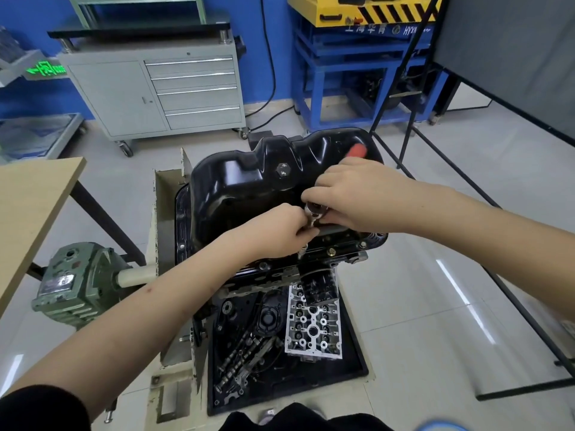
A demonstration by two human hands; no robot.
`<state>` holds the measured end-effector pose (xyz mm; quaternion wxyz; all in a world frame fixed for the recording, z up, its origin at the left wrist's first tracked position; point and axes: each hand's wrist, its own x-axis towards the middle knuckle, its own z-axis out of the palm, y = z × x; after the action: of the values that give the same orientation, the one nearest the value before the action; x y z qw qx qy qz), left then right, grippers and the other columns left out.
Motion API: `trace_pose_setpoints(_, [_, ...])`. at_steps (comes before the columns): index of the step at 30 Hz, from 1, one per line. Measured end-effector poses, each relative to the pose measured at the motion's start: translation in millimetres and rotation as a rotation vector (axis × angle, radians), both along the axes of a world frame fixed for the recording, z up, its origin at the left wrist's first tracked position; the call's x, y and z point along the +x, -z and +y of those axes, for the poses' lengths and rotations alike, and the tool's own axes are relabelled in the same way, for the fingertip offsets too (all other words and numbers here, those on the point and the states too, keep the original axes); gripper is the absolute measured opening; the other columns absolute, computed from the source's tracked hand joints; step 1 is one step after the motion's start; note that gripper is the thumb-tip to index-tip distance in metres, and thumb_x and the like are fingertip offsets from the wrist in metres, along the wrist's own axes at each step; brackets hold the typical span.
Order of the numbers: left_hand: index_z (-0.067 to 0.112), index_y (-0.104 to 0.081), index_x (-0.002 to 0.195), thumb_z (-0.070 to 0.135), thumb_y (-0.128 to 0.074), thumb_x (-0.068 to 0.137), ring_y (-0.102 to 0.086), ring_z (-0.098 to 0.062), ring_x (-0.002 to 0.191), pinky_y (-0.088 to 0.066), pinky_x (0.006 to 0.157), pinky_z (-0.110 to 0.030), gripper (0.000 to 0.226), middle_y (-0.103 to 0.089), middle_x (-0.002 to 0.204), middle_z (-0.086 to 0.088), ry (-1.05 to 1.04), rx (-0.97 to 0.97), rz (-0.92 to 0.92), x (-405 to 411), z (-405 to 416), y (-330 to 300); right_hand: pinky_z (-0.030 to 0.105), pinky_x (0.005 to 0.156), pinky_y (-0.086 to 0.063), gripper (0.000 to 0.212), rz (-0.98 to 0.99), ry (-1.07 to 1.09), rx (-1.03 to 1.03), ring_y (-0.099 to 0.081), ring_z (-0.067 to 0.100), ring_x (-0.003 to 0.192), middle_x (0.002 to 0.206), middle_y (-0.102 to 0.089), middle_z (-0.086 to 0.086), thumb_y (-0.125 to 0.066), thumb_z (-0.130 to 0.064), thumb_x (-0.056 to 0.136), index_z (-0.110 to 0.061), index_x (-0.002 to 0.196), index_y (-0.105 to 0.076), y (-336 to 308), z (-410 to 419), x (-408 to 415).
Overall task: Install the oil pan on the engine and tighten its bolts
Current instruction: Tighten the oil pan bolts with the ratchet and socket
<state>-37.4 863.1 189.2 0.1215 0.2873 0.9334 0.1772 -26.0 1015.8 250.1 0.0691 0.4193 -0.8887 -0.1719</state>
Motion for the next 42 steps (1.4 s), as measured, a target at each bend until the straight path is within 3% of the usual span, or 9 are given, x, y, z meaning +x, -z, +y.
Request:
trace_pose_setpoints(6, [0.012,-0.046,0.063,0.031,-0.044,0.094,-0.047,-0.013,0.053,-0.043,0.061,-0.032,0.036,-0.048,0.055,0.003,-0.031,0.084,-0.019,1,-2,3,0.026,0.043,-0.016,0.048,-0.013,0.311,-0.037,-0.031,0.013,0.050,0.059,-0.029,-0.006,-0.034,-0.061,0.088,-0.017,0.070,-0.032,0,-13,11])
trace_pose_setpoints(13, [0.008,-0.049,0.069,0.030,-0.039,0.097,-0.053,-0.025,0.064,-0.044,0.064,-0.036,0.036,-0.052,0.062,-0.004,0.040,-0.003,0.001,-4,-3,6,0.027,0.068,-0.026,0.021,0.091,0.103,0.021,-0.054,0.021,0.096,0.099,-0.056,-0.002,-0.041,-0.024,0.095,-0.019,0.116,-0.040,10,-5,11])
trace_pose_setpoints(20, [0.020,-0.034,0.059,0.031,-0.037,0.094,-0.048,-0.020,0.058,-0.040,0.055,-0.030,0.037,-0.043,0.057,0.004,-0.004,0.022,0.055,-3,-3,11,0.024,0.045,-0.015,0.039,0.091,0.271,-0.026,-0.030,0.015,0.048,0.057,-0.027,-0.005,-0.035,-0.056,0.090,-0.018,0.086,-0.038,5,-15,20])
trace_pose_setpoints(23, [0.019,-0.035,0.055,0.030,-0.035,0.097,-0.048,-0.019,0.054,-0.041,0.056,-0.030,0.044,-0.044,0.053,0.003,0.002,0.035,0.050,-6,0,10,0.027,0.064,-0.031,0.030,0.053,0.203,-0.063,-0.055,0.022,0.082,0.081,-0.052,-0.002,-0.036,-0.041,0.096,-0.017,0.111,-0.045,9,-9,13])
trace_pose_setpoints(27, [0.021,-0.035,0.056,0.034,-0.036,0.097,-0.040,-0.010,0.048,-0.026,0.046,-0.024,0.043,-0.042,0.052,0.004,0.049,-0.041,0.067,-8,2,11,0.028,0.088,-0.032,0.022,0.050,0.052,0.024,-0.053,0.019,0.102,0.103,-0.057,-0.005,-0.041,-0.029,0.094,-0.023,0.114,-0.046,5,-1,6])
trace_pose_setpoints(34, [0.029,-0.031,0.053,0.031,-0.043,0.093,-0.040,-0.009,0.047,-0.031,0.046,-0.023,0.041,-0.041,0.051,0.008,0.031,0.023,0.060,-7,-2,6,0.026,0.045,-0.017,0.040,0.001,0.333,-0.091,-0.037,0.018,0.059,0.060,-0.034,-0.005,-0.035,-0.059,0.088,-0.019,0.086,-0.039,4,-12,18])
trace_pose_setpoints(37, [0.020,-0.038,0.054,0.029,-0.039,0.096,-0.039,-0.014,0.049,-0.029,0.050,-0.028,0.043,-0.039,0.051,0.005,0.041,0.022,0.085,-7,-2,8,0.029,0.072,-0.037,0.030,0.059,0.194,-0.092,-0.057,0.023,0.087,0.088,-0.059,-0.002,-0.035,-0.043,0.095,-0.017,0.108,-0.046,10,-8,13])
trace_pose_setpoints(39, [0.010,-0.056,0.071,0.031,-0.037,0.097,-0.045,-0.018,0.056,-0.034,0.057,-0.029,0.039,-0.047,0.058,0.002,0.054,-0.010,0.065,-8,-2,9,0.030,0.092,-0.032,0.022,0.094,0.062,-0.009,-0.055,0.021,0.099,0.100,-0.059,-0.004,-0.037,-0.031,0.097,-0.021,0.115,-0.044,9,-3,11])
trace_pose_setpoints(42, [0.011,-0.053,0.076,0.034,-0.036,0.096,-0.050,-0.022,0.060,-0.037,0.055,-0.029,0.035,-0.052,0.063,0.000,0.079,-0.044,0.058,-8,-3,9,0.029,0.086,-0.033,0.024,0.091,0.068,0.000,-0.057,0.021,0.096,0.097,-0.061,-0.003,-0.039,-0.038,0.095,-0.020,0.109,-0.047,5,-4,12])
